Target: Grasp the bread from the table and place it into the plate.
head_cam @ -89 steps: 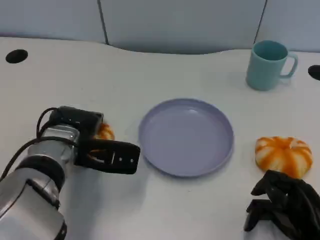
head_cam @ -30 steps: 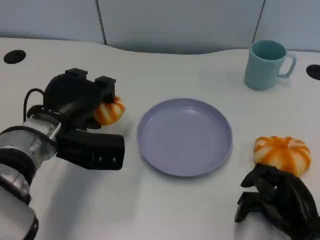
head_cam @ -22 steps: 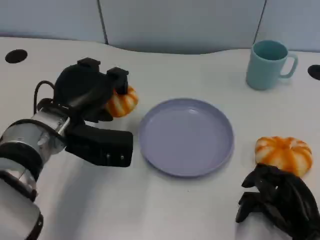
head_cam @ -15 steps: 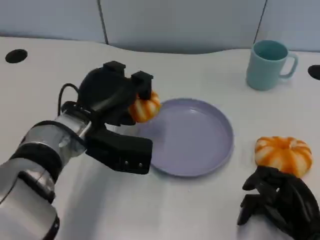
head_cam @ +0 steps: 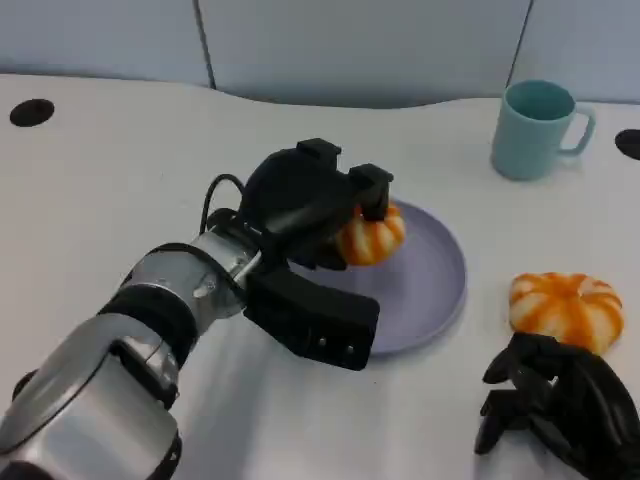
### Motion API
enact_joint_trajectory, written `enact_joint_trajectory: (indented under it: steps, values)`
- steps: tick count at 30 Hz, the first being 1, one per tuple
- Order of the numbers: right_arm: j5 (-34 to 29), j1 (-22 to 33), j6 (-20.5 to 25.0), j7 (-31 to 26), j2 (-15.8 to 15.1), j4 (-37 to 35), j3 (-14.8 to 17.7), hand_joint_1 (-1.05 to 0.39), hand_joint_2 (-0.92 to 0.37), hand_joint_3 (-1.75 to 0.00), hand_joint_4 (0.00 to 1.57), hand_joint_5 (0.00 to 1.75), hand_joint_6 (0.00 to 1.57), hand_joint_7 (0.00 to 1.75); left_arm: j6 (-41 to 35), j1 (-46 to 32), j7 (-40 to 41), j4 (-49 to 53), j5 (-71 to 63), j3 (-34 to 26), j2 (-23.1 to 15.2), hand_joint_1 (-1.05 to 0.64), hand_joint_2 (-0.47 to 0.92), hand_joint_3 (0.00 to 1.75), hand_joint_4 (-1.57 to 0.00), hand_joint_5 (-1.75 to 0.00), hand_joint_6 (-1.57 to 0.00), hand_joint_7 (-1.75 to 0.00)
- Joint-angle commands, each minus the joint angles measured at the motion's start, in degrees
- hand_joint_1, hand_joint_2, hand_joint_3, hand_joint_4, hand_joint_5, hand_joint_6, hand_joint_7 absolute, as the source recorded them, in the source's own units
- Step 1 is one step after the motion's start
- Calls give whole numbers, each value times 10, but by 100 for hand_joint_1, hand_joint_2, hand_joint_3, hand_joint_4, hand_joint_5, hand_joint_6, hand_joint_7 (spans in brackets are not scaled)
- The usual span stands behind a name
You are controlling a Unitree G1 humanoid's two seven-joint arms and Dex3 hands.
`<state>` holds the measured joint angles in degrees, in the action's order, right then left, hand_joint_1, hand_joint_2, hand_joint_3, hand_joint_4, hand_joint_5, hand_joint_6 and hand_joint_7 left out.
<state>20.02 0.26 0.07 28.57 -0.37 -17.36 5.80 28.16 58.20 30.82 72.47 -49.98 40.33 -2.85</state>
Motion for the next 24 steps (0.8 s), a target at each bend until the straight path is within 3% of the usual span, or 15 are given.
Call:
enact_joint_trajectory:
  steps: [1,5,9,13,17,20,21,22,24]
  values:
    - [8,10,10,-2,-2,14,3,-92,-79,0,138,93,120,88,12,18,-19,8,10,-6,6,-32,88,21,-92,-175,-73,-143]
    - [7,18,11,-4,1,26,-1,-92,-79,0,138,93,121,86,8,20,-19,14,4,-2,14,-28,85,23,-94,-175,-71,-165]
    - [9,23,13,-3,4,33,-2,-92,-79,0,138,94,121,86,-1,23,-30,17,-1,3,19,-31,85,28,-93,-175,-73,-150]
    - [13,27,19,-4,7,39,-3,-92,-77,0,138,93,122,85,-8,23,-34,19,-3,5,21,-31,84,33,-91,-175,-68,-164]
    - [12,30,25,-9,9,47,-4,-92,-77,0,140,92,122,85,-7,21,-37,21,0,6,20,-29,84,27,-80,-172,-75,-124]
    - [9,32,27,-12,9,51,-6,-93,-77,0,142,90,124,83,-2,21,-71,23,13,-4,20,-32,90,17,-73,-136,-71,-104]
    - [8,32,25,-13,9,51,-7,-93,-77,0,143,90,124,83,-1,21,-78,22,16,-5,20,-32,91,16,-71,-125,-68,-90]
    - [8,33,25,-13,10,52,-7,-93,-78,-1,143,90,124,83,2,20,-85,22,19,-7,19,-31,92,16,-68,-123,-67,-81]
    - [9,33,24,-13,10,53,-7,-92,-78,-1,143,89,124,82,4,18,-96,22,25,-10,20,-33,92,17,-54,-126,-50,-57]
